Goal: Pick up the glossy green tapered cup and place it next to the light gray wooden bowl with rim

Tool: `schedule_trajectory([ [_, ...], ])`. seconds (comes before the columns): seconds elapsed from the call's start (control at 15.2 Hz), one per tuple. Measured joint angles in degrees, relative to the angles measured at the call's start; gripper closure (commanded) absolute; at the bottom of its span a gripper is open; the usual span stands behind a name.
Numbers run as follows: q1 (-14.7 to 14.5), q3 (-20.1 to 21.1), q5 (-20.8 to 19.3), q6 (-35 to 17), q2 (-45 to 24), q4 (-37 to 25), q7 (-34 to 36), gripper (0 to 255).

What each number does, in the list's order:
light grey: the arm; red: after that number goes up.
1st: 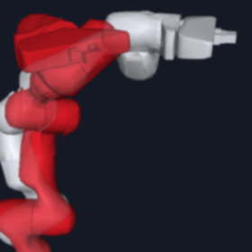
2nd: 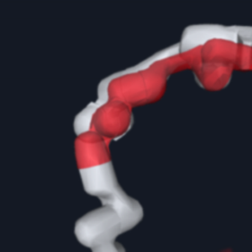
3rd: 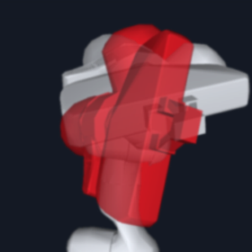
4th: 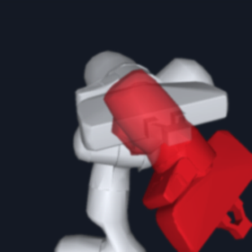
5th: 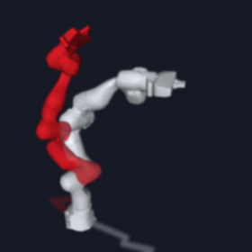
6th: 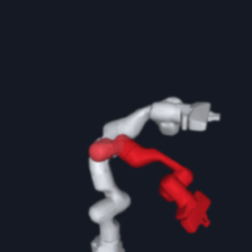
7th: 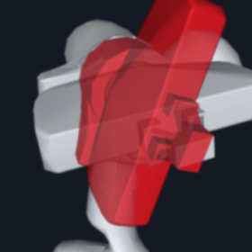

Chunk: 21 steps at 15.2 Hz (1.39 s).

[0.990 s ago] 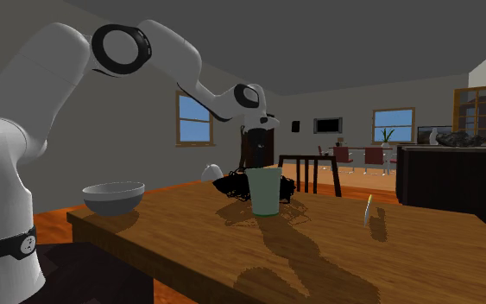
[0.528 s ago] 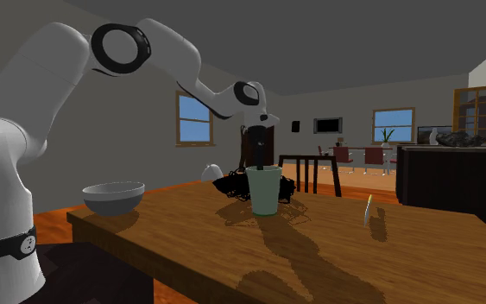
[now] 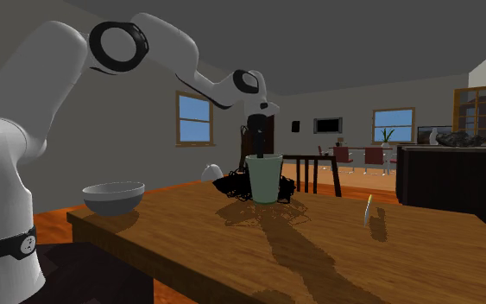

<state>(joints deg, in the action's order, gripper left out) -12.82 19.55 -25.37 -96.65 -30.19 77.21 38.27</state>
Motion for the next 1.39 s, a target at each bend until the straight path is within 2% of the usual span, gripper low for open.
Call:
schedule_trajectory([
  [0.53, -0.69, 0.17, 0.39, 5.42, 0.53, -5.21, -1.61, 255],
  [1.25, -2.39, 0.03, 0.1, 14.11, -0.66, -15.56, -4.16, 255],
  [1.39, -2.99, 0.46, 0.44, 14.63, 0.61, -14.47, -3.1, 255],
])
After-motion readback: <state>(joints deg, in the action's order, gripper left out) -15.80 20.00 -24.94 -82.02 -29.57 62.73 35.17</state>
